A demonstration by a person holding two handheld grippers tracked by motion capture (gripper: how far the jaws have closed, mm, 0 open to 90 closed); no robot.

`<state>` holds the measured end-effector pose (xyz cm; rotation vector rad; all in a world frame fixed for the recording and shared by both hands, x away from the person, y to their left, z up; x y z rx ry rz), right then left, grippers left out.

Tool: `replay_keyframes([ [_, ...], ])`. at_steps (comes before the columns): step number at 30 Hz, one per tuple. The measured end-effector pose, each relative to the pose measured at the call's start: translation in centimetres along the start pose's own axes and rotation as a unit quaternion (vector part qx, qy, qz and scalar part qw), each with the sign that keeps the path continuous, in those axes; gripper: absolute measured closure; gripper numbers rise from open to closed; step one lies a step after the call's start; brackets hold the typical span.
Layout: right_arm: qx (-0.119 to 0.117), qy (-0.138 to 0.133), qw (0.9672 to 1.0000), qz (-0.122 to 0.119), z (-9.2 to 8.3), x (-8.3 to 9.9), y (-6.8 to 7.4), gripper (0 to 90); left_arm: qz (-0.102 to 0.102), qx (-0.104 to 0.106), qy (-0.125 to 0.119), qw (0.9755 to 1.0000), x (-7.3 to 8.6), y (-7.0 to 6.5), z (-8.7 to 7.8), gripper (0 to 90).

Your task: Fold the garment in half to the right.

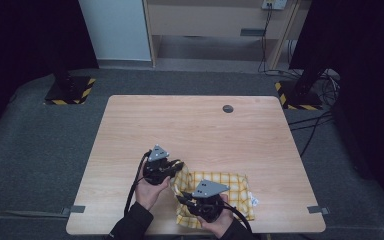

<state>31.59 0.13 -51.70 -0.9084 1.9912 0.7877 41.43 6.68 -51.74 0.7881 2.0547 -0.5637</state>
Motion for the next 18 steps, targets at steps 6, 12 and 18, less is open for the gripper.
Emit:
replay_keyframes([
  [6,0.004,-0.008,0.9999,0.006,-1.4,0.1,-0.8,82.1,0.012,0.010,0.003,0.9999,-1.0,-1.3,1.2,78.3],
  [12,0.010,-0.012,0.9998,0.009,-2.8,0.4,-1.7,82.1,0.022,0.017,0.006,0.9996,-1.7,-2.4,2.1,78.2],
  [18,0.015,-0.018,0.9996,0.016,-4.4,0.8,-2.7,82.0,0.033,0.026,0.006,0.9991,-2.4,-3.5,3.1,78.1],
])
Point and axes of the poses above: each handheld gripper's, and its own axes: z roughly forward along the jaws, x roughly out of its underside, y roughly to its left, the point moved 9 cm from there along z, roughly forward along the jaws, and after that the axes turned 6 degrees about z, right-handed, at the moved point
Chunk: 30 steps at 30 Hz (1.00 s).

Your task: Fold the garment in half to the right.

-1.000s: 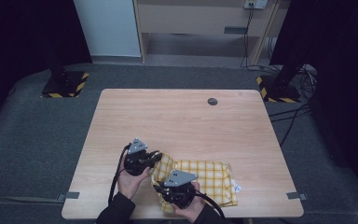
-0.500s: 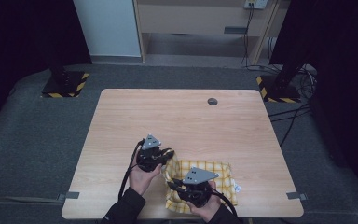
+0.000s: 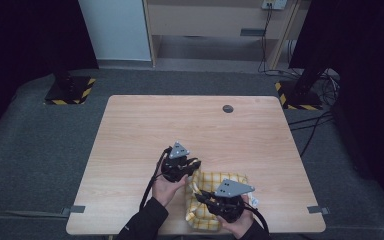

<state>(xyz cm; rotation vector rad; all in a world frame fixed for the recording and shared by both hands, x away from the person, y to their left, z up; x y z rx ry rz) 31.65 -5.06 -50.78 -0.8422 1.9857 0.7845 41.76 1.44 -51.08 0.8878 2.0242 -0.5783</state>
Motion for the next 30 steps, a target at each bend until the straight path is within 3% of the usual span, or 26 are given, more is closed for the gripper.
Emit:
replay_keyframes([
  [13,0.011,0.000,0.9999,0.004,-2.7,0.8,-1.8,81.9,0.031,0.014,0.008,0.9994,-1.9,-2.5,2.7,78.2],
  [30,0.032,0.012,0.9993,0.017,-4.9,2.4,-3.9,81.1,0.043,0.039,0.018,0.9981,-2.8,-4.9,6.0,77.9],
])
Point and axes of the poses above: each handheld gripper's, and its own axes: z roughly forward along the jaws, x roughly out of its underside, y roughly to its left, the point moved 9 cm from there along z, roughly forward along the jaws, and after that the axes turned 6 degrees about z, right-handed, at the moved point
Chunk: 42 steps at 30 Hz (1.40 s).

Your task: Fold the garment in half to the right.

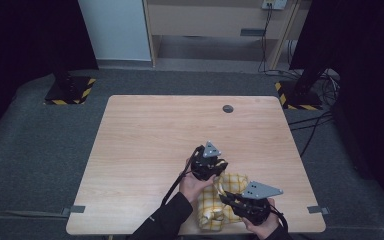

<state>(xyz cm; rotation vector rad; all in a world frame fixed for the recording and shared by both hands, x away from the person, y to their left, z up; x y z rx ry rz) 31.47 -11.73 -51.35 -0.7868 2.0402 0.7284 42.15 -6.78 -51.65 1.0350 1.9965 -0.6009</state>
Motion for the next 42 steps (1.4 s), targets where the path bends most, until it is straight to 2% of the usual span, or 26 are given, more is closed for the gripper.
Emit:
replay_keyframes([
  [16,0.017,0.008,0.9996,0.021,-1.8,2.4,-2.3,80.1,0.017,0.016,0.015,0.9996,-0.3,-1.8,3.1,77.3],
  [27,0.028,0.017,0.9986,0.041,-2.6,4.0,-3.5,81.3,0.022,0.028,0.020,0.9991,0.1,-2.5,4.6,74.9],
  [29,0.030,0.018,0.9983,0.046,-2.6,4.3,-3.8,81.2,0.021,0.032,0.016,0.9991,0.0,-2.5,4.7,72.0],
  [31,0.032,0.021,0.9980,0.050,-2.6,4.7,-4.0,81.2,0.017,0.037,0.009,0.9991,-0.1,-2.5,4.6,65.1],
  [38,0.041,0.028,0.9969,0.062,-2.6,5.4,-4.8,80.7,0.015,0.041,-0.009,0.9990,-0.5,-2.3,3.9,51.5],
  [42,0.043,0.032,0.9962,0.068,-2.5,5.7,-5.0,80.4,0.004,0.033,-0.022,0.9992,-0.7,-1.6,3.2,40.2],
])
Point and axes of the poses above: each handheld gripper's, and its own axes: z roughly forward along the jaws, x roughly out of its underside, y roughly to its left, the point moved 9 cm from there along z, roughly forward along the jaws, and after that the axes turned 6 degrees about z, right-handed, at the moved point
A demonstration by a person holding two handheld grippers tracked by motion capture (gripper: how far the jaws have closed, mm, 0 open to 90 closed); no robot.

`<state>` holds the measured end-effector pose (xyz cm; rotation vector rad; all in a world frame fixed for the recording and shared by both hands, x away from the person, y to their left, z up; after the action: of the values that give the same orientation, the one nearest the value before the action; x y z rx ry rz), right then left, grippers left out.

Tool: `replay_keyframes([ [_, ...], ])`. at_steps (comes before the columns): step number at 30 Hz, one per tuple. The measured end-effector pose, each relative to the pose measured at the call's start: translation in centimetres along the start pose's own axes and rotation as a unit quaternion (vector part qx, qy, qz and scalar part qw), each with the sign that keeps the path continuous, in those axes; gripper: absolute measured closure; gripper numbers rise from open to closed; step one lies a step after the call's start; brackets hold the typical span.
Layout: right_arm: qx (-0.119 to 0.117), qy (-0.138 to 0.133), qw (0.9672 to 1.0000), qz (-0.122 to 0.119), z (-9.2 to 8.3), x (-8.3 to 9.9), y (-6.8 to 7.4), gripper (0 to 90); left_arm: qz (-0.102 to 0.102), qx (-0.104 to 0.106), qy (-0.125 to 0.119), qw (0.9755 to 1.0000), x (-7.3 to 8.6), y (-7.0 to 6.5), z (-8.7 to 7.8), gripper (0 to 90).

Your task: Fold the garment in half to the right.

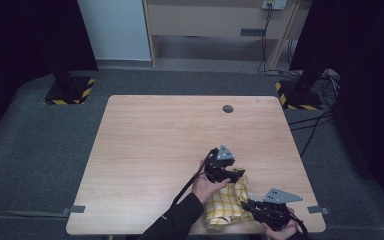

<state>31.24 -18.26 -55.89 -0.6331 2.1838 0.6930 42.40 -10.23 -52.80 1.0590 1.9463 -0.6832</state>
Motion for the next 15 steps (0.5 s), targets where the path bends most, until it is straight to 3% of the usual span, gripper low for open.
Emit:
replay_keyframes([
  [6,0.001,0.007,1.0000,0.002,0.3,0.3,-0.2,75.9,0.003,-0.041,0.016,0.9990,1.0,1.9,-0.8,28.3],
  [12,0.006,0.000,1.0000,-0.003,0.0,0.1,-0.2,74.3,-0.010,-0.060,0.032,0.9976,2.7,3.3,-1.5,26.9],
  [15,0.006,0.003,1.0000,-0.003,0.1,0.1,-0.2,73.3,0.000,-0.075,0.045,0.9962,3.3,3.7,-1.6,24.4],
])
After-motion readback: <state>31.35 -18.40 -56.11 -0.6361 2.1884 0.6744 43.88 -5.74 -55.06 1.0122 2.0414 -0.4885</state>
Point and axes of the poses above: each handheld gripper's, and its own axes: z roughly forward along the jaws, x roughly out of its underside, y roughly to its left, the point moved 9 cm from there along z, roughly forward along the jaws, and after that the axes turned 6 degrees about z, right-handed, at the moved point
